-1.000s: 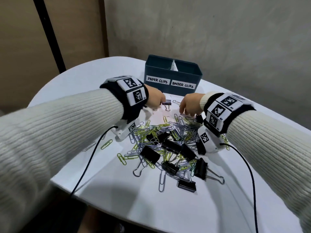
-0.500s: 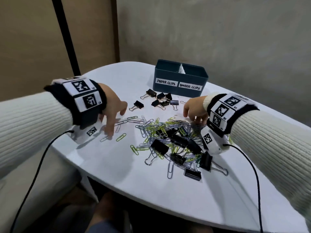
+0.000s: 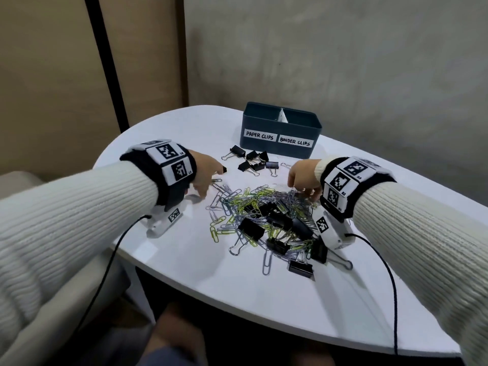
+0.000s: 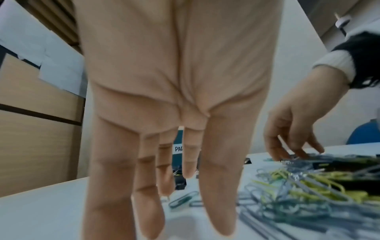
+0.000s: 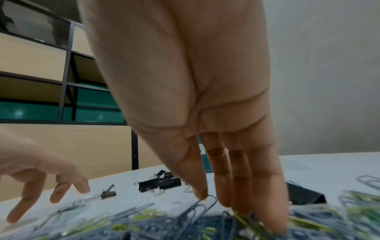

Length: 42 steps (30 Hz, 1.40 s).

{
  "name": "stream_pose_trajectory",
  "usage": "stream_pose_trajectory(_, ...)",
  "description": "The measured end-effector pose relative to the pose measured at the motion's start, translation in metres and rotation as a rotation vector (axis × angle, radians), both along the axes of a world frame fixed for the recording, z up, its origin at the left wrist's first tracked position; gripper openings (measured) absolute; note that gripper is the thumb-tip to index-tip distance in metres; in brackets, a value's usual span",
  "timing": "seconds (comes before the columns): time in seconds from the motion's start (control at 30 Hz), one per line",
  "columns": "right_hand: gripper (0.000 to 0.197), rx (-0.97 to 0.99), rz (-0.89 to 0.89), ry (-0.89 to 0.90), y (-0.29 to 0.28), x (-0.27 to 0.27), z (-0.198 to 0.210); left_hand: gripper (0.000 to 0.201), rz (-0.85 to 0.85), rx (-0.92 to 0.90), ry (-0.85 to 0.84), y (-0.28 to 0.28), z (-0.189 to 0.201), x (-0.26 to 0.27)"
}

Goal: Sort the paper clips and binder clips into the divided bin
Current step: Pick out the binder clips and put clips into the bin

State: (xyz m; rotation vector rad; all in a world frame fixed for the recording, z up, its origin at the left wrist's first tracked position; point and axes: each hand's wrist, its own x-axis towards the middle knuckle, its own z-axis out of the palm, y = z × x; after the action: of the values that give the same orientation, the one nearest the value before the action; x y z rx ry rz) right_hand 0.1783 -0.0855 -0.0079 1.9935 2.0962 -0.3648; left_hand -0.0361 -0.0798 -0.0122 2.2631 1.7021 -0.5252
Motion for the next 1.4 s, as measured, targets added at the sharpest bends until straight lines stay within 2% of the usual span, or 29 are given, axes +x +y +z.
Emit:
stream_pose_trajectory(0.1, 0.037, -0.037, 0.078, -0.076, -0.004, -0.006, -0.005, 0.050, -0.104, 0.010, 0.041, -0.005, -0.004, 0.010)
stream_pose_trajectory(0.13, 0.039, -0.045, 0.113, -0.055, -0.003, -0.010, -0.005, 0.052, -0.120, -0.014, 0.003, -0.005, -0.007, 0.014)
stream_pose_trajectory(0.23, 0.046, -0.052, 0.149, 0.066, -0.002, -0.017, 0.001, 0.060, -0.053, -0.098, -0.255, -0.003, -0.009, 0.014)
stream_pose_trajectory(0.3, 0.039, -0.006, 0.131, 0.108, 0.000, -0.015, 0.006, 0.056, -0.020, -0.103, -0.337, -0.006, -0.004, 0.009)
stream_pose_trajectory(0.43, 0.008, 0.065, 0.139, 0.177, -0.006, -0.017, 0.011, 0.046, -0.063, -0.279, -0.159, -0.017, -0.001, 0.007)
stream_pose_trajectory(0.53, 0.021, -0.019, 0.206, 0.173, -0.018, -0.032, -0.001, 0.054, -0.112, -0.322, -0.080, -0.024, -0.012, 0.017)
stream_pose_trajectory(0.67, 0.034, -0.039, 0.285, 0.008, -0.031, -0.041, -0.011, 0.026, -0.083, -0.244, -0.197, -0.018, -0.016, 0.021)
stream_pose_trajectory(0.8, 0.027, -0.114, 0.231, 0.008, -0.026, -0.024, -0.002, 0.024, -0.054, -0.091, -0.270, -0.010, -0.016, 0.018)
stream_pose_trajectory(0.97, 0.009, -0.005, 0.181, 0.131, -0.019, -0.020, 0.002, 0.032, -0.117, 0.022, -0.312, -0.008, -0.013, 0.023)
stream_pose_trajectory(1.1, 0.017, -0.166, 0.157, 0.116, -0.019, -0.022, -0.001, 0.021, -0.251, 0.069, -0.421, -0.017, -0.012, 0.045)
stream_pose_trajectory(1.2, 0.026, -0.201, 0.132, 0.142, -0.020, -0.020, -0.005, 0.024, -0.316, 0.040, -0.383, -0.023, -0.013, 0.062)
stream_pose_trajectory(1.3, 0.025, -0.182, 0.104, 0.192, -0.022, -0.020, -0.009, 0.023, -0.363, 0.036, -0.291, -0.025, -0.015, 0.074)
stream_pose_trajectory(1.4, 0.024, -0.169, 0.092, 0.183, -0.023, -0.018, -0.011, 0.017, -0.347, 0.013, -0.301, -0.023, -0.016, 0.076)
